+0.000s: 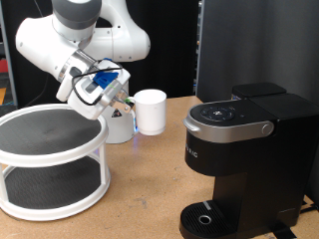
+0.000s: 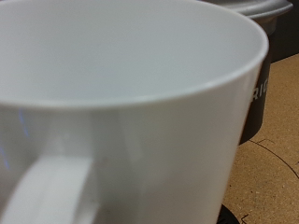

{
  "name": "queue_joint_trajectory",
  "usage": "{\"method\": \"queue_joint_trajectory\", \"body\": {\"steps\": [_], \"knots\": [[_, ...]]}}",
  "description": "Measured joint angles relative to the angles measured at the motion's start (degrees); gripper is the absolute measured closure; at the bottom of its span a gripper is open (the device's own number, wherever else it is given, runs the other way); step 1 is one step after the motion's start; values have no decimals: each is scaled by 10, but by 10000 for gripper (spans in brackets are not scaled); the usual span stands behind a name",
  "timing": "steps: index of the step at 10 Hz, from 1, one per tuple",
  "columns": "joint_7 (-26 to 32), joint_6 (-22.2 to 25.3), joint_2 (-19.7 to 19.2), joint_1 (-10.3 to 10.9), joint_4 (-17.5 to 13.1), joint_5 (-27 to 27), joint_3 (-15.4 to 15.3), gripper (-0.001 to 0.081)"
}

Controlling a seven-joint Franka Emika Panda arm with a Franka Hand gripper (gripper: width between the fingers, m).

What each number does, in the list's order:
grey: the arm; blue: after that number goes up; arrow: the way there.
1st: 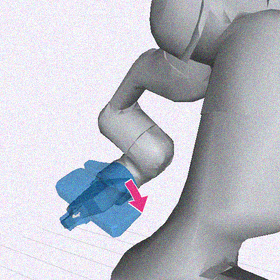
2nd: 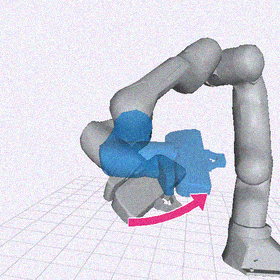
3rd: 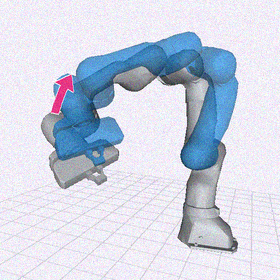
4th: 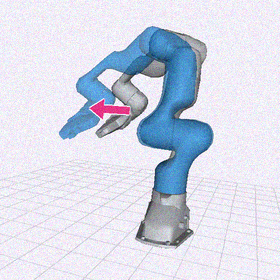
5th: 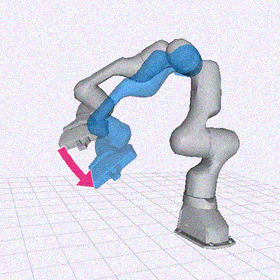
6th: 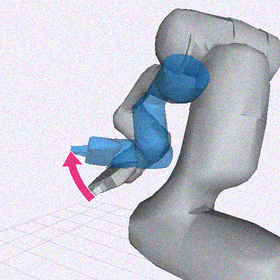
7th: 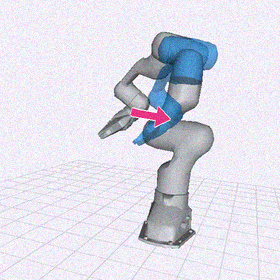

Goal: Make a cup of coffee with the keurig machine

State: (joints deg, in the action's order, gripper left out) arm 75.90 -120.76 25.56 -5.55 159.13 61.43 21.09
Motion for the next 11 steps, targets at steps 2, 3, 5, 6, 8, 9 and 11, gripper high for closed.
{"method": "queue_joint_trajectory", "body": {"steps": [2, 3, 5, 6, 8, 9, 11], "knots": [[7, -24, -6, 1, 9, 8, -7, 731], [15, -38, -15, 4, 11, 19, -13, 731], [42, -62, -42, 16, 11, 49, -22, 731], [58, -74, -57, 22, 11, 68, -28, 731], [88, -94, -87, 35, 10, 106, -38, 731], [102, -103, -102, 40, 8, 125, -43, 731], [124, -116, -131, 48, 3, 154, -53, 731]]}}
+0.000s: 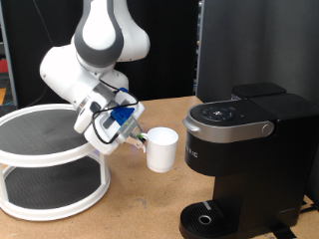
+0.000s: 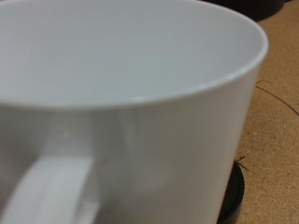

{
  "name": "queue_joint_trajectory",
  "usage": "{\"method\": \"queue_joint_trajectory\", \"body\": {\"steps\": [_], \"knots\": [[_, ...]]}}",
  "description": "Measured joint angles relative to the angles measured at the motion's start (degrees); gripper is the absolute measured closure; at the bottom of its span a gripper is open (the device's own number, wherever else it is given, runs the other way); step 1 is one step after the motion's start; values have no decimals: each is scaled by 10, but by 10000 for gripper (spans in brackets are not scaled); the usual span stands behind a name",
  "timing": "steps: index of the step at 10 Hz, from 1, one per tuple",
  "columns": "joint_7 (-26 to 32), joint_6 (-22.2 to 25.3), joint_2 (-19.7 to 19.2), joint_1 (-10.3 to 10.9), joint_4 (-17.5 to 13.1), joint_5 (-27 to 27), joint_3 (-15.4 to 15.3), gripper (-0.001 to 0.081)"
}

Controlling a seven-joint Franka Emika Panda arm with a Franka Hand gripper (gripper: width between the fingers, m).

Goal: Make a cup of coffee with the keurig machine

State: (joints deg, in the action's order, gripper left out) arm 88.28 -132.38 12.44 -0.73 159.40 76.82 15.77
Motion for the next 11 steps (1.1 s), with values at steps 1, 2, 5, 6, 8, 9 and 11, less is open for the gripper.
{"method": "queue_joint_trajectory", "body": {"steps": [1, 2, 5, 6, 8, 9, 11], "knots": [[7, -7, -13, 2, -2, 9, -6, 731], [15, -11, -25, 4, -5, 20, -10, 731], [39, -16, -55, 5, -11, 44, -19, 731], [46, -18, -63, 5, -14, 51, -21, 731], [56, -21, -76, 5, -18, 63, -26, 731], [56, -29, -82, 5, -20, 67, -30, 731], [56, -33, -88, 5, -24, 75, -37, 731]]}}
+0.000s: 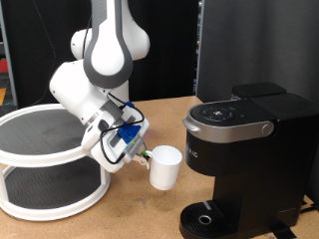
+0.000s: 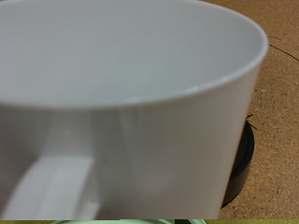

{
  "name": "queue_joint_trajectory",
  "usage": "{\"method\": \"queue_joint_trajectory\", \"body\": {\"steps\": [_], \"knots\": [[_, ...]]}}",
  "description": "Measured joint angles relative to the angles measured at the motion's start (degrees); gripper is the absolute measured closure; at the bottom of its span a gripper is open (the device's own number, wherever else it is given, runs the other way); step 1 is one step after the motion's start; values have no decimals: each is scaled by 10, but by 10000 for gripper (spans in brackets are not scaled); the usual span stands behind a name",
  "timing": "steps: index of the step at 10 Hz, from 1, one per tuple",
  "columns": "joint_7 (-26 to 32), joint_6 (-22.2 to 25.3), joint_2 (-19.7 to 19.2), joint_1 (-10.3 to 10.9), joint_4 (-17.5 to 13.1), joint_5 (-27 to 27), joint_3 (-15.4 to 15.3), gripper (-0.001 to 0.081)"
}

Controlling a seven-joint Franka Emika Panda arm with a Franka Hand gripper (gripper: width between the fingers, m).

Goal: Make a cup of coffee with the keurig machine

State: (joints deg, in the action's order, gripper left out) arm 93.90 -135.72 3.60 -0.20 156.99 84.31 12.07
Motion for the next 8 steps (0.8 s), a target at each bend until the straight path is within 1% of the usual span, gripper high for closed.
{"method": "queue_joint_trajectory", "body": {"steps": [3, 5, 8], "knots": [[9, -3, -9, 1, -8, 29, -14, 731], [24, -13, -15, 3, -15, 60, -28, 731], [47, -34, -46, 8, -39, 114, -51, 731]]}}
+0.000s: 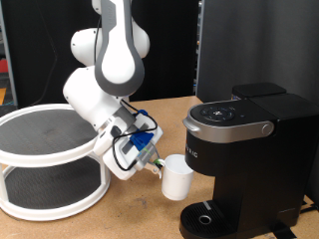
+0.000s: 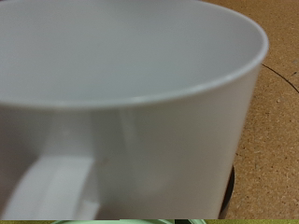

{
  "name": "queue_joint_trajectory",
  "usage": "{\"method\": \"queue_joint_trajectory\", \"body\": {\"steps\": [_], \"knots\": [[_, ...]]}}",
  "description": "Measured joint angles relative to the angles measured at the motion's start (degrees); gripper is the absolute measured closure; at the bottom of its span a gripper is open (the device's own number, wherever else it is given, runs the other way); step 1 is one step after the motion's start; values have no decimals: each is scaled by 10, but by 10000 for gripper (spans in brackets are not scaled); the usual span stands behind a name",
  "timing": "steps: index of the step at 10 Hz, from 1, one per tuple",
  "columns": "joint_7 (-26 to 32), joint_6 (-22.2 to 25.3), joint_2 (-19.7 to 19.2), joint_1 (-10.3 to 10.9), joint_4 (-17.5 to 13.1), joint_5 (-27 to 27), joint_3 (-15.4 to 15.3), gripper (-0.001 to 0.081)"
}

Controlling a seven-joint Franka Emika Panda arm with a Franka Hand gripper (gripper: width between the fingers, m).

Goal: Make a cup of coffee with the keurig machine

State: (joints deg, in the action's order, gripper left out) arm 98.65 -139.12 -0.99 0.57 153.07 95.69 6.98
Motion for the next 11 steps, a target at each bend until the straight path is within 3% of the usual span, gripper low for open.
{"method": "queue_joint_trajectory", "body": {"steps": [7, 11], "knots": [[71, -3, -54, 2, -44, 105, -37, 731], [83, -3, -71, 3, -65, 135, -54, 731]]}}
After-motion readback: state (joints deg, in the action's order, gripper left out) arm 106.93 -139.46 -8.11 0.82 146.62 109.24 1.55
